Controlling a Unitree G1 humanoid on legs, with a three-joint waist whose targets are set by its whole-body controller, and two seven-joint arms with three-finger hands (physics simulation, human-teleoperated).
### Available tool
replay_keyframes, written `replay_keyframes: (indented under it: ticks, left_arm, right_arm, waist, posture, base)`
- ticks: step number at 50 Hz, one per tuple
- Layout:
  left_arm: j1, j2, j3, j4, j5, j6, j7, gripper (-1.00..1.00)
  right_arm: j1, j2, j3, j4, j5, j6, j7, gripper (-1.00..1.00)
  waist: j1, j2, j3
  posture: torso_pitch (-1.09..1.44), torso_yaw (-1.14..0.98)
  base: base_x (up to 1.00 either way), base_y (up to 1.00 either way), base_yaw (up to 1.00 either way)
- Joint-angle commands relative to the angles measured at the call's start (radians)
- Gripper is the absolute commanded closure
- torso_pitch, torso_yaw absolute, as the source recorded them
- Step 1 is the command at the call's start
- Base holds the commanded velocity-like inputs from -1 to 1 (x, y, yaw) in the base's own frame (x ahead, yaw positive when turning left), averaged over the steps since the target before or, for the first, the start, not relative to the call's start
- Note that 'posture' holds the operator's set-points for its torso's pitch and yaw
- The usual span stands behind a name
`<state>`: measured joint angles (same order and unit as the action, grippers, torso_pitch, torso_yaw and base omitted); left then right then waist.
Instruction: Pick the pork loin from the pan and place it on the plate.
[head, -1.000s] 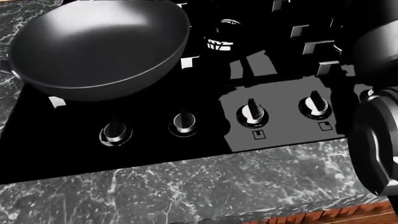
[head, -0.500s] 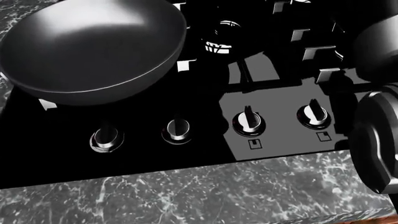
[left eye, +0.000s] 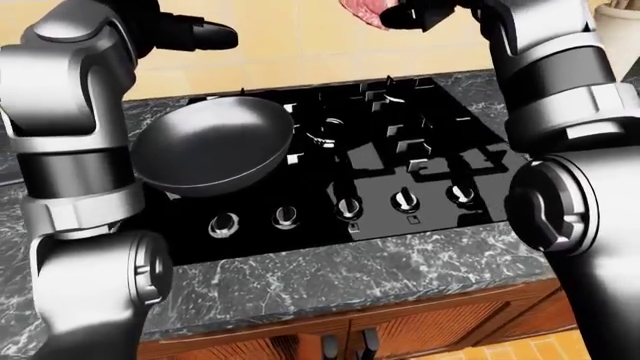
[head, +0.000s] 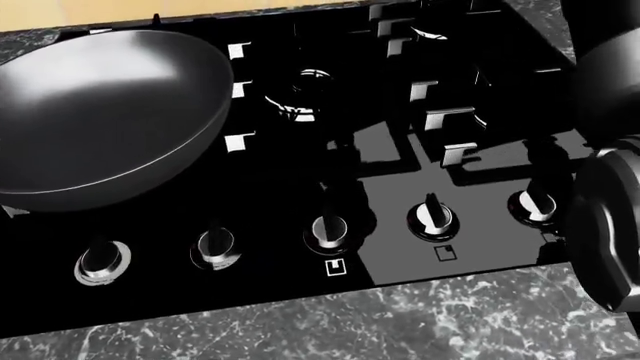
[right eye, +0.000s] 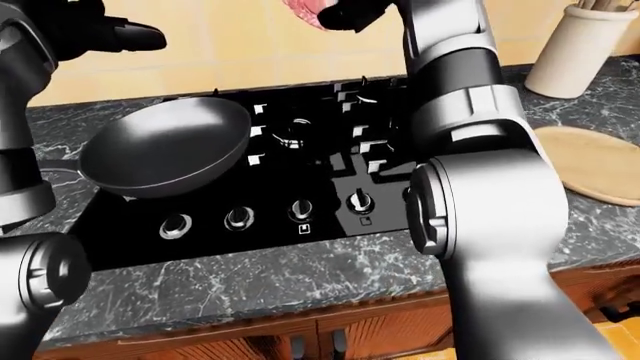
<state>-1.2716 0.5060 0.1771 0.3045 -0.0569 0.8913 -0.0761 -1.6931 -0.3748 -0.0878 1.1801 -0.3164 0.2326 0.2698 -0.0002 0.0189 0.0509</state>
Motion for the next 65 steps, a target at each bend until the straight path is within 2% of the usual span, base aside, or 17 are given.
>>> replay_keyframes:
  ticks: [1,4,8,9,11,13,19,21,23,24,33,39,48,50,52,61,65]
  left_arm:
    - [-0.037,0.017,0.012,-0.032,0.009,-0.029,0.008,-1.0]
    - [-0.037,0.016,0.012,-0.032,0.01,-0.03,0.009,-1.0]
    - [-0.036,0.013,0.01,-0.035,0.011,-0.029,0.009,-1.0]
    - [-0.036,0.013,0.009,-0.036,0.011,-0.029,0.009,-1.0]
    - [-0.036,0.014,0.01,-0.035,0.012,-0.029,0.008,-1.0]
    - [-0.034,0.014,0.01,-0.038,0.013,-0.028,0.007,-1.0]
    - [-0.037,0.016,0.012,-0.033,0.014,-0.031,0.005,-1.0]
    - [-0.037,0.016,0.012,-0.032,0.014,-0.033,0.005,-1.0]
    - [-0.036,0.015,0.011,-0.03,0.014,-0.034,0.004,-1.0]
    - [-0.036,0.015,0.011,-0.029,0.015,-0.036,0.005,-1.0]
    - [-0.033,0.009,0.01,-0.033,0.016,-0.036,0.006,-1.0]
    - [-0.029,0.009,0.009,-0.042,0.016,-0.031,0.005,-1.0]
    - [-0.019,0.009,0.011,-0.062,0.017,-0.02,0.002,-1.0]
    - [-0.019,0.009,0.012,-0.064,0.016,-0.019,0.002,-1.0]
    - [-0.021,0.009,0.012,-0.062,0.016,-0.019,0.002,-1.0]
    - [-0.022,0.002,0.007,-0.067,0.019,-0.015,0.003,-1.0]
    - [-0.018,0.004,0.01,-0.062,0.02,-0.021,0.001,-1.0]
  right_arm:
    - [-0.054,-0.003,-0.006,-0.056,0.014,-0.041,-0.009,1.0]
    - [-0.052,-0.004,-0.006,-0.056,0.014,-0.041,-0.007,1.0]
    - [-0.053,-0.003,-0.005,-0.06,0.014,-0.036,-0.002,1.0]
    - [-0.052,-0.003,-0.005,-0.06,0.013,-0.036,-0.002,1.0]
    - [-0.053,-0.004,-0.006,-0.06,0.014,-0.037,-0.002,1.0]
    - [-0.056,-0.003,-0.005,-0.058,0.014,-0.037,-0.002,1.0]
    - [-0.058,0.001,-0.004,-0.057,0.012,-0.034,0.0,1.0]
    - [-0.06,0.002,-0.004,-0.057,0.012,-0.034,0.0,1.0]
    - [-0.06,0.002,-0.004,-0.056,0.012,-0.035,-0.001,1.0]
    - [-0.059,0.001,-0.004,-0.057,0.011,-0.035,-0.001,1.0]
    - [-0.06,-0.002,-0.006,-0.057,0.012,-0.035,0.001,1.0]
    - [-0.057,-0.003,-0.008,-0.058,0.016,-0.037,0.002,1.0]
    - [-0.071,0.01,-0.004,-0.052,0.018,-0.036,0.0,1.0]
    - [-0.076,0.008,-0.003,-0.052,0.017,-0.033,0.003,1.0]
    - [-0.08,0.008,-0.003,-0.051,0.016,-0.032,0.004,1.0]
    - [-0.083,0.011,-0.002,-0.055,0.015,-0.027,0.007,1.0]
    - [-0.084,0.009,-0.002,-0.053,0.014,-0.027,0.008,1.0]
  waist:
    - [0.006,-0.004,-0.031]
    - [0.007,0.021,-0.034]
    - [-0.01,0.084,-0.054]
    - [-0.003,0.067,-0.048]
    - [-0.012,0.075,-0.05]
    - [-0.005,0.059,-0.064]
    - [-0.006,0.016,-0.047]
    - [-0.002,-0.014,-0.045]
    - [0.003,-0.082,-0.055]
    - [0.0,-0.058,-0.044]
    - [0.01,0.007,-0.034]
    - [-0.01,0.084,-0.052]
    - [-0.008,0.027,-0.044]
    - [-0.004,-0.006,-0.044]
    - [0.002,-0.072,-0.054]
    - [0.003,-0.009,-0.049]
    - [0.001,0.056,-0.029]
  posture:
    - [0.0,0.0]
    - [0.0,0.0]
    - [0.0,0.0]
    - [0.0,0.0]
    - [0.0,0.0]
    - [0.0,0.0]
    - [0.0,0.0]
    - [0.0,0.0]
    - [0.0,0.0]
    - [0.0,0.0]
    - [0.0,0.0]
    - [0.0,0.0]
    - [0.0,0.0]
    - [0.0,0.0]
    - [0.0,0.0]
    - [0.0,0.0]
    - [0.0,0.0]
  base:
    - [0.0,-0.2,0.0]
    - [0.0,-0.19,0.0]
    - [0.0,-0.2,0.0]
    - [0.0,-0.19,0.0]
    - [0.0,-0.2,0.0]
    - [0.0,-0.19,0.0]
    - [0.0,-0.2,0.0]
    - [0.0,-0.22,0.0]
    - [0.0,-0.22,0.0]
    - [0.0,-0.22,0.0]
    - [0.0,-0.22,0.0]
    - [0.0,-0.23,0.0]
    - [0.0,-0.23,0.0]
    - [0.0,-0.22,0.0]
    - [0.0,-0.23,0.0]
    - [0.0,-0.23,0.0]
    - [0.0,-0.23,0.0]
